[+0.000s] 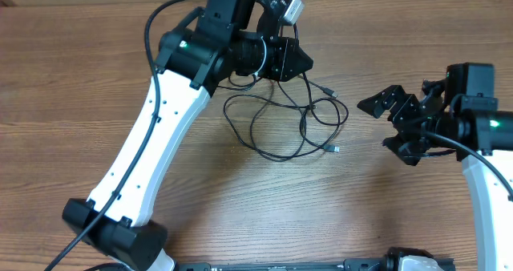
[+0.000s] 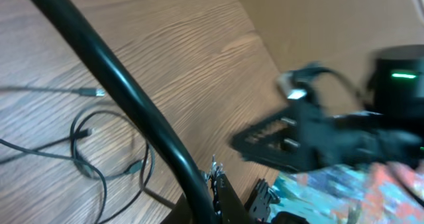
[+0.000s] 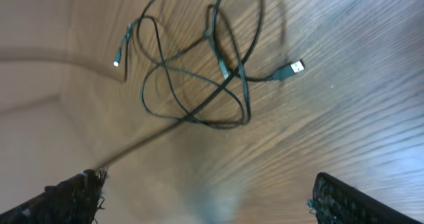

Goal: Untangle cables

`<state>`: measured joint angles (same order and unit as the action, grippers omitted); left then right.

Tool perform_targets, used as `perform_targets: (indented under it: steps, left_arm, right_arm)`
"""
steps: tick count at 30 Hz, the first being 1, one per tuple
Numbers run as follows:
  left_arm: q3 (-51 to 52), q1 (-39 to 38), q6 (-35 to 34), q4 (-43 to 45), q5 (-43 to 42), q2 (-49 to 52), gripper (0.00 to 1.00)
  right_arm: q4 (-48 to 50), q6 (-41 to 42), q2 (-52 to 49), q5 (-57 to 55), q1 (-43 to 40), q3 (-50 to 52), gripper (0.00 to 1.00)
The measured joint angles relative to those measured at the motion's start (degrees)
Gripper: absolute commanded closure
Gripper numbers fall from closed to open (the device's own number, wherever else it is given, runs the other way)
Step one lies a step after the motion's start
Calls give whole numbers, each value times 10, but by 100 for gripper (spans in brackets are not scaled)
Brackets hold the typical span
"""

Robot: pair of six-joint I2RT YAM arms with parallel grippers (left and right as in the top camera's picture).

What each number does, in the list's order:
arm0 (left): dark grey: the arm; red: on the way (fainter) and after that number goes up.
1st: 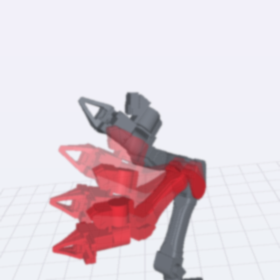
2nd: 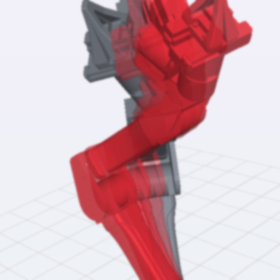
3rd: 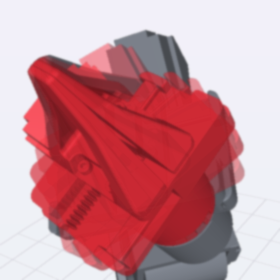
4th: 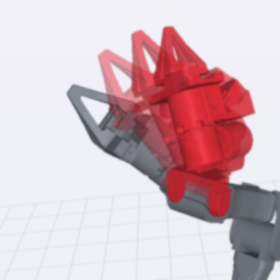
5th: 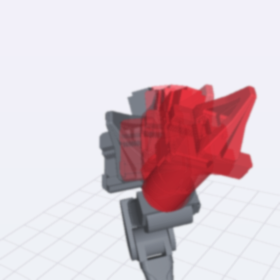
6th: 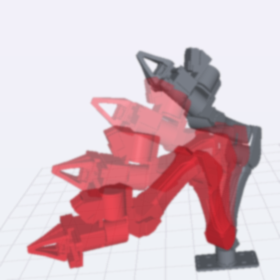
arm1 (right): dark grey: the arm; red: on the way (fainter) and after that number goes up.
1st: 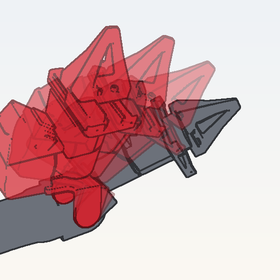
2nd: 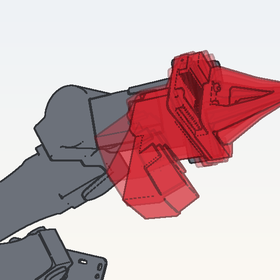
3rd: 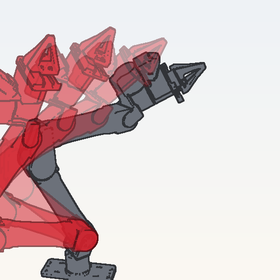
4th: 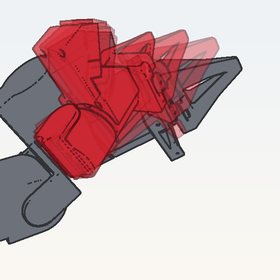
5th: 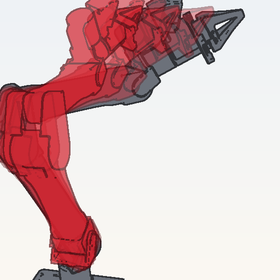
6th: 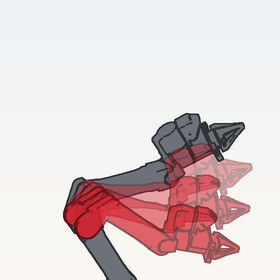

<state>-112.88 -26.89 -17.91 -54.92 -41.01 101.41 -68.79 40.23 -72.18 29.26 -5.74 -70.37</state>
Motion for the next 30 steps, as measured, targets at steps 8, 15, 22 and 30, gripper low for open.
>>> perform_targets:
  steps: [8, 15, 22, 30]
  left_arm:
    - [0, 0, 11, 62, -69, -12, 96]
    - [0, 0, 6, 105, -136, -12, 96]
    - [0, 0, -1, 121, -181, -12, 96]
    - [0, 37, -1, 184, -286, -12, 96]
  right_arm:
    - [184, 163, -1, 46, 0, 156, 0]
    - [327, 254, -4, 86, 39, 242, 6]
    - [457, 327, -16, 68, 136, 247, 40]
    - [457, 379, -66, -9, 163, 247, 90]
